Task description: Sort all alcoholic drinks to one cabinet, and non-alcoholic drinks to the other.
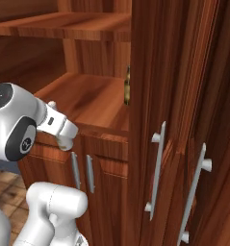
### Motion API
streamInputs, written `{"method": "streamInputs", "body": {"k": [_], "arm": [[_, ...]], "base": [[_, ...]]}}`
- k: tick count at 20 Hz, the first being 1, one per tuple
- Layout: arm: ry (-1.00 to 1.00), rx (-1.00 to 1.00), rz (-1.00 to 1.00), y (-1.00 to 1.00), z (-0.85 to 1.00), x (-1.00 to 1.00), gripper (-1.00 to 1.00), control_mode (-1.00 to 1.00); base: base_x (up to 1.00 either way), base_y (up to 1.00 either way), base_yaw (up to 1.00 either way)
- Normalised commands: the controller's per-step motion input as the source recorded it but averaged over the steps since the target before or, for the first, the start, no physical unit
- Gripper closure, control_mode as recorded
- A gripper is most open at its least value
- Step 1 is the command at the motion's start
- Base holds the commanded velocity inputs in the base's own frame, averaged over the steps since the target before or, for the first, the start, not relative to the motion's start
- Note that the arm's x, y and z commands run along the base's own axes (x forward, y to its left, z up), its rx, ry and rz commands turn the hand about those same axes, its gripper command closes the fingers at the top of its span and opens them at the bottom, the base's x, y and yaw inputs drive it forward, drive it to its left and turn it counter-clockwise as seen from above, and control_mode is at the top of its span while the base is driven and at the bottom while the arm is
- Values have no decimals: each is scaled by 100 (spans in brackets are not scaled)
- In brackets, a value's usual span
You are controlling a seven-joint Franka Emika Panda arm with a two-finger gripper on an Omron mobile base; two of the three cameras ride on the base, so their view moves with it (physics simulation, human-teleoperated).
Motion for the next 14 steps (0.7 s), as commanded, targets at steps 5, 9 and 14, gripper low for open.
{"method": "streamInputs", "body": {"k": [5, 9, 14], "arm": [[0, 0, 0, 0, 0, 0, 100, 100], [0, 0, 0, 0, 0, 0, 100, 100], [0, 0, 0, 2, 21, 47, 100, -100]], "base": [[44, 0, -13], [21, 0, -11], [6, 0, -1]]}}
